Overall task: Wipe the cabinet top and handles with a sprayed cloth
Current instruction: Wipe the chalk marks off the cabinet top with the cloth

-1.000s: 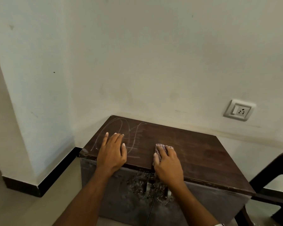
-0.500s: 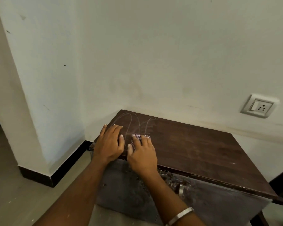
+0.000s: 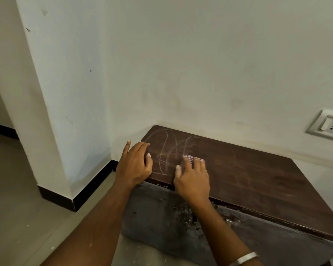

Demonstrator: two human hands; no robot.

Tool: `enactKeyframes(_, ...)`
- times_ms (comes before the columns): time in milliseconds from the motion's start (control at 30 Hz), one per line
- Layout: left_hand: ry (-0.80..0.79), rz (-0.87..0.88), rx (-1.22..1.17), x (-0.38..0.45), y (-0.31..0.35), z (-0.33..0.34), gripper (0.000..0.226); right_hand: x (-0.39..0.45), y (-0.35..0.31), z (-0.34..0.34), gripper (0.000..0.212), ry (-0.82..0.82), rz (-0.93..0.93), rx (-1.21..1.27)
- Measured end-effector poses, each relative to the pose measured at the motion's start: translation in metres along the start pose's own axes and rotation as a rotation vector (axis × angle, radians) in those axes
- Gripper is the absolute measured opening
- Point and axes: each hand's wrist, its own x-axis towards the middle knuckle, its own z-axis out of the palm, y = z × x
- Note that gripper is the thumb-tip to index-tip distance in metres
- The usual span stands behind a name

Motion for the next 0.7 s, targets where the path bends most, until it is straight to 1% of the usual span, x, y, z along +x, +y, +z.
enactKeyframes(133,0.004,-0.002,0.001,0.0,-0.002,0.001,0.054,0.006,-0.041,0.021,0.054,-0.033,-0.162,0.048)
enactKeyframes(267,0.001,-0.002,-0.008,0.0,-0.002,0.002,0.055,0.01,-0.036,0.021,0.055,-0.07,-0.223,0.086)
enactKeyframes(333,0.007,-0.002,-0.018,0.0,-0.001,0.001,0.052,0.013,-0.02,0.014,0.054,-0.055,-0.204,0.075)
enactKeyframes(433,0.007,-0.009,-0.029,-0.001,0.0,0.001,0.047,0.022,0.011,0.002,0.054,-0.019,-0.106,0.029)
enactKeyframes(500,0.007,-0.008,-0.03,0.0,0.001,0.001,0.047,0.028,0.024,-0.003,0.054,-0.029,-0.054,0.007)
enactKeyframes(600,0.011,-0.007,-0.02,-0.001,0.002,0.001,0.049,0.036,0.02,0.002,0.054,-0.021,-0.042,-0.015)
enactKeyframes(700,0.027,-0.004,-0.014,-0.001,0.002,0.0,0.05,0.043,-0.004,0.014,0.055,-0.033,-0.088,0.001)
